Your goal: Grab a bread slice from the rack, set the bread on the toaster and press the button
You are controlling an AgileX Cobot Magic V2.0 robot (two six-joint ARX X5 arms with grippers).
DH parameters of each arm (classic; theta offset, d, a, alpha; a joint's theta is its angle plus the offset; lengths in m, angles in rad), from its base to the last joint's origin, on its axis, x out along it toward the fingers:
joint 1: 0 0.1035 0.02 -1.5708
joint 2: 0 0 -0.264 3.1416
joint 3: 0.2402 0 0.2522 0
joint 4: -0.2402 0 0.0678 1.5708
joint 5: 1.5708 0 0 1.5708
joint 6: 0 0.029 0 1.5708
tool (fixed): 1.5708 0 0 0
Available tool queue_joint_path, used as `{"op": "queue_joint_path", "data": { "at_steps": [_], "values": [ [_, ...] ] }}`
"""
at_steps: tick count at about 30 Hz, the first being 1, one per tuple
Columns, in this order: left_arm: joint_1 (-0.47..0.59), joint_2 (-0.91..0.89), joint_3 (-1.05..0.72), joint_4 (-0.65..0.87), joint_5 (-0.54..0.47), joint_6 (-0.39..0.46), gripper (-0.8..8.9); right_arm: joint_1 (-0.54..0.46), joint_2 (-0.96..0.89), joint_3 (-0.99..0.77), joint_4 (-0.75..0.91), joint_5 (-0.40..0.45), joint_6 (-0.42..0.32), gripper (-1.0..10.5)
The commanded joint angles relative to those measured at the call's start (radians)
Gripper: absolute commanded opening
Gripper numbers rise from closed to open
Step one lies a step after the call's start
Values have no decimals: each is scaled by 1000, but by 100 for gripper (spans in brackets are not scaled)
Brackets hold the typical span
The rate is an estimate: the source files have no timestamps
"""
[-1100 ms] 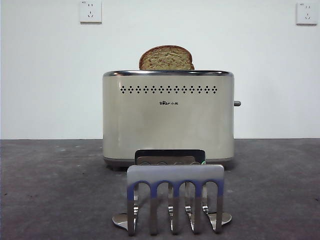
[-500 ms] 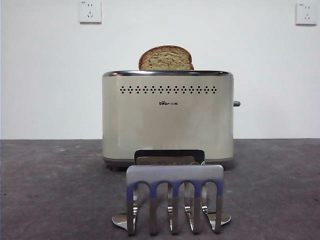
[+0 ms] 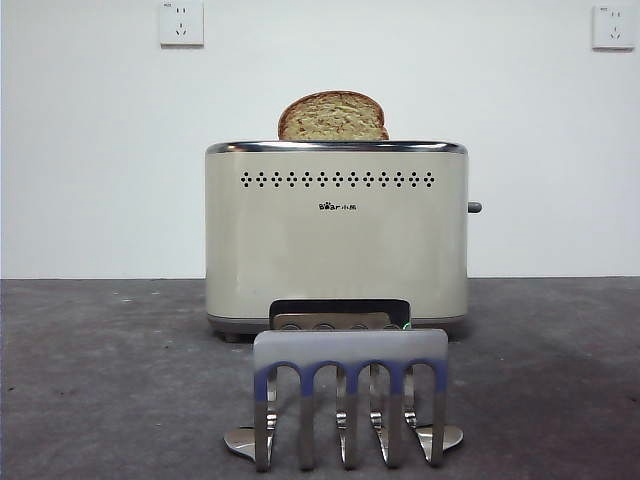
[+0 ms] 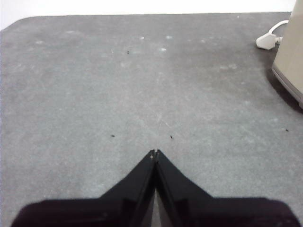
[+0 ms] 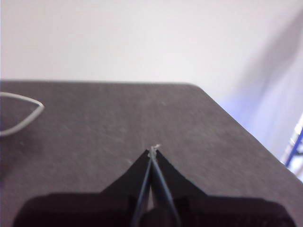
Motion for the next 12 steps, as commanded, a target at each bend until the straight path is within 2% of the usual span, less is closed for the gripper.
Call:
{"op": "queue_joint_path", "data": {
  "at_steps": [1,7,12],
  "values": [
    [3,13,-10,6,0,-6,-3,11,-84,-106,39,-9,50,0],
    [3,39,-10,6,0,-6,-3,39,-190,-230,46,-11,116,1],
    [3,60,-10,6,0,-6,-3,47,-228,-233,-102,-7,113,1]
  ]
}}
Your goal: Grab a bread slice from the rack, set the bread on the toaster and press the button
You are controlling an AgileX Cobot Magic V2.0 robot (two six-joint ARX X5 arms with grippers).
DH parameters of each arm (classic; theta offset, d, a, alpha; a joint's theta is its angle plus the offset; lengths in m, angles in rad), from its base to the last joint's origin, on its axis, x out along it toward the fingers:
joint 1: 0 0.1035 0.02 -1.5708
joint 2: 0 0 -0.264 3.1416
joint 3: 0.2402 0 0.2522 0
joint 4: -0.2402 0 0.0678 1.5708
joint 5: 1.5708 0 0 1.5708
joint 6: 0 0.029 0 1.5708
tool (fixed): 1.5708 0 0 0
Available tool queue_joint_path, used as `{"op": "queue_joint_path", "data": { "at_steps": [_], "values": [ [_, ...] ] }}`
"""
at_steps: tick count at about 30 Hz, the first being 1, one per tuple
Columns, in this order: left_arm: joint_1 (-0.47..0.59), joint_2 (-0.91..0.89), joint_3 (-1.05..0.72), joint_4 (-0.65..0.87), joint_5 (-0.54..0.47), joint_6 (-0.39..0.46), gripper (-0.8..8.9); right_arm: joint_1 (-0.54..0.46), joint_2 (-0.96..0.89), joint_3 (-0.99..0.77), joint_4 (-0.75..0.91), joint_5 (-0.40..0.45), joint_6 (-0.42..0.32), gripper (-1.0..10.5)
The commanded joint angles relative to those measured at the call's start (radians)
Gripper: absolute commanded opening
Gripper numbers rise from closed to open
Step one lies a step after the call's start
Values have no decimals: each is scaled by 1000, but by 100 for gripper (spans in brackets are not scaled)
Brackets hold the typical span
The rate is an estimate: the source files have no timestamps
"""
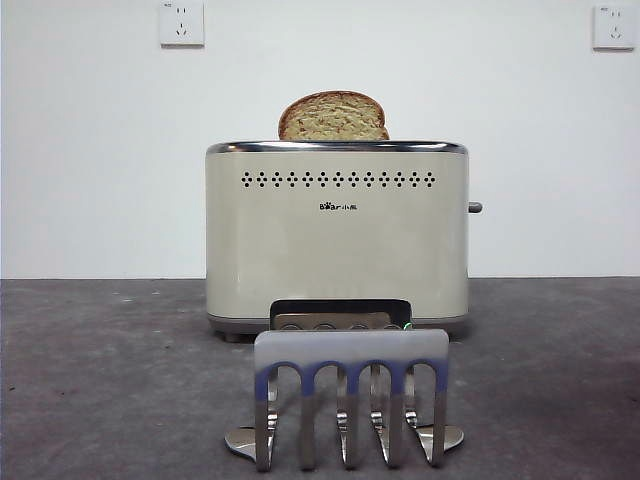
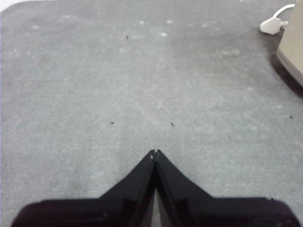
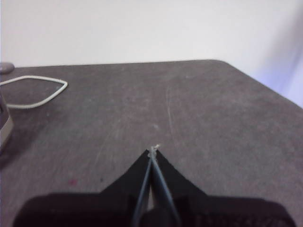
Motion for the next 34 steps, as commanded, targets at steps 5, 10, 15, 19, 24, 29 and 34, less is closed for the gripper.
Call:
{"op": "queue_joint_path", "data": {
  "at_steps": [5,10,15,19,24,29,34],
  "values": [
    [3,24,-10,7,0,-5,-3,8,-10,-6,-53,-3,-2,1],
    [3,34,-10,12,0,-5,-3,8,-10,-6,-53,-3,-2,1],
    [3,34,-10,12,0,-5,-3,7,-8,-5,-58,-3,-2,1],
    [3,34,-10,12,0,-5,-3,7,-8,-5,-58,-3,-2,1],
    [3,34,-10,12,0,-5,-3,7,-8,-5,-58,-3,-2,1],
    [3,34,-10,12,0,-5,-3,7,-8,-5,-58,-3,-2,1],
    [3,34,-10,12,0,-5,-3,7,-8,-5,-58,-3,-2,1]
  ]
}}
